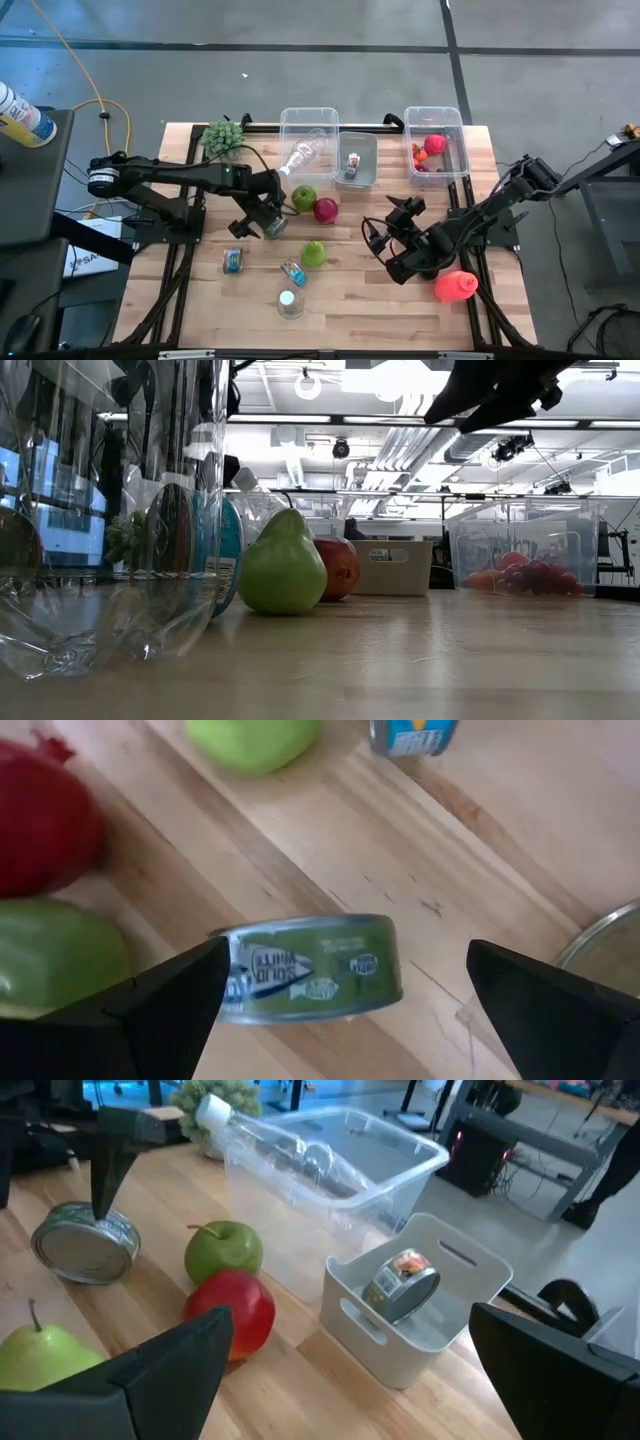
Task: Pick & Place Food Item
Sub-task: Put the green tuna can into the gray bin
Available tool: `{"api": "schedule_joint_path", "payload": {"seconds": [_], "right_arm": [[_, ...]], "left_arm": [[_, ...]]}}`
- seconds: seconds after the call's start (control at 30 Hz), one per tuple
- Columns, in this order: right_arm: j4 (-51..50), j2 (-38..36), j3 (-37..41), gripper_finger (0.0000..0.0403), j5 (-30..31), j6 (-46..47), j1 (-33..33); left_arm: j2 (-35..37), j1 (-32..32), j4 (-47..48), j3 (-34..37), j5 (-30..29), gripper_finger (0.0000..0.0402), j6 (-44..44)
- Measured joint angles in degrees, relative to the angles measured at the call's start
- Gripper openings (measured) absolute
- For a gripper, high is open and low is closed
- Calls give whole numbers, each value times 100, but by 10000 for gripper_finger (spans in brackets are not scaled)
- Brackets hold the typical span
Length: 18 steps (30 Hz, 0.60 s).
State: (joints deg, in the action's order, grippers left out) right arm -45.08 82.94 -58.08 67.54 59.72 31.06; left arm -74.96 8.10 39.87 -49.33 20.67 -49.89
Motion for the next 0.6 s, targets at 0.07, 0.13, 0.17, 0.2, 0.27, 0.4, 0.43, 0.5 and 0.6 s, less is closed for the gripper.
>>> {"api": "schedule_joint_path", "payload": {"seconds": [0.07, 0.13, 0.17, 0.2, 0.27, 0.4, 0.43, 0.5, 0.6], "right_arm": [[7, 0, 0, 395, -150, 0, -64], [8, 0, 0, 395, -241, -6, -112], [22, 0, 0, 395, -271, -65, -124], [63, 0, 0, 395, -311, -187, -126], [224, 0, 0, 395, -345, -446, -122], [565, 0, 0, 395, -357, -988, -117], [606, 0, 0, 395, -359, -1098, -117], [640, 0, 0, 395, -359, -1269, -119], [635, 0, 0, 395, -364, -1349, -160]], "left_arm": [[0, 69, -1, 1, 144, 397, 88], [0, 80, -4, 1, 153, 397, 284], [0, 72, -32, 1, 74, 397, 481], [0, 46, -70, 1, -104, 397, 761], [0, -34, -130, 1, -685, 397, 1488], [28, -342, -118, 1, -1929, 397, 2752], [37, -432, -131, 1, -2114, 397, 3010], [68, -603, -137, 3, -2257, 397, 3413], [76, -837, -182, 3, -2257, 397, 3882]]}}
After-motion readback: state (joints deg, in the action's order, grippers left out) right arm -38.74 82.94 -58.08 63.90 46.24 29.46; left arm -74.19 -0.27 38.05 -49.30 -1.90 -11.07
